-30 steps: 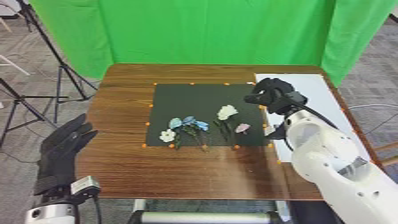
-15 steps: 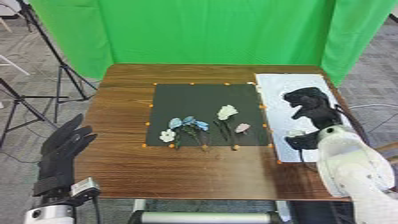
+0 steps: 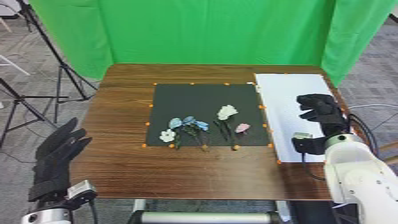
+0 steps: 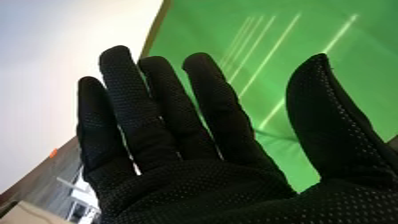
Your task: Arrange flowers
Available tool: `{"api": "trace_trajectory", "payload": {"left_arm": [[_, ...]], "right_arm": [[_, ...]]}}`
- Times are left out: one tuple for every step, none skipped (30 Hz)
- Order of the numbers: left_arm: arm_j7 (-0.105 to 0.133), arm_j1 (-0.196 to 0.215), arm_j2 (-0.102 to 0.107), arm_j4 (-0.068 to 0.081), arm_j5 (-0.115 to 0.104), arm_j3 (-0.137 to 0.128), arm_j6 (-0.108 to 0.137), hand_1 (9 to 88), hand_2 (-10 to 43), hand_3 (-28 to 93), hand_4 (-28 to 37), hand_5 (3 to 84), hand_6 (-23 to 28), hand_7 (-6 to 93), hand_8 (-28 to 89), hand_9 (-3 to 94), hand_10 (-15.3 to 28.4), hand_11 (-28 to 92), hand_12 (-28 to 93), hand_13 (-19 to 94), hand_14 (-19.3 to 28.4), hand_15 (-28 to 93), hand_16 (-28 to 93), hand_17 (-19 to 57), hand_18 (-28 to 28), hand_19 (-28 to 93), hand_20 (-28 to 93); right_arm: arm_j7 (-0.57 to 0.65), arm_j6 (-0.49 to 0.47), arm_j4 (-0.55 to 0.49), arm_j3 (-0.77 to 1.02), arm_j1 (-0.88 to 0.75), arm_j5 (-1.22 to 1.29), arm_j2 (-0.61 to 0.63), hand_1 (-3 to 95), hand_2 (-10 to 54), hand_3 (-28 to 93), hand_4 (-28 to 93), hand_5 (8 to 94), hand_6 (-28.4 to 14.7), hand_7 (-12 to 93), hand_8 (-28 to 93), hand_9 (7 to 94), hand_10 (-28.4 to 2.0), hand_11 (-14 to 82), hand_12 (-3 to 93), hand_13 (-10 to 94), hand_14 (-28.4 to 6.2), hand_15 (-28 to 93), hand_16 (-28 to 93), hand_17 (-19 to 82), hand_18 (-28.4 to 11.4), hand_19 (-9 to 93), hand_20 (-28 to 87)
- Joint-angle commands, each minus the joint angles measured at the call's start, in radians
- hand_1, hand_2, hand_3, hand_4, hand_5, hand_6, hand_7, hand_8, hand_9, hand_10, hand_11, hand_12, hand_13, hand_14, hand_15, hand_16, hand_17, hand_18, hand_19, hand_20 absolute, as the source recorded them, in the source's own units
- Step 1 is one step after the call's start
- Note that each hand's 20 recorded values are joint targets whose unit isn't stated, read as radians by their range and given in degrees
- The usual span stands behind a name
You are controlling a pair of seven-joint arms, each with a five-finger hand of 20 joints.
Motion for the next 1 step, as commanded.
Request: {"api": "trace_trajectory", "payload": {"left_arm": [[0.018, 0.003, 0.014, 0.003, -0.019, 0.010, 0.019, 25.8, 4.6, 82, -20.9, 33.3, 6.6, 15.7, -12, 31.2, 17.9, 34, 5, 22, 25.4, 62, -17, -10.1, 21.0, 57, 3]], "right_arm": [[-0.005, 0.014, 0.007, -0.003, -0.002, -0.006, 0.012, 14.8, 12.1, 85, -24, 48.5, -8.9, 16, -11, 47.1, -21.0, 16.3, 13.4, 37, -23.0, 47, 5, 8, -23.5, 62, -1]]}}
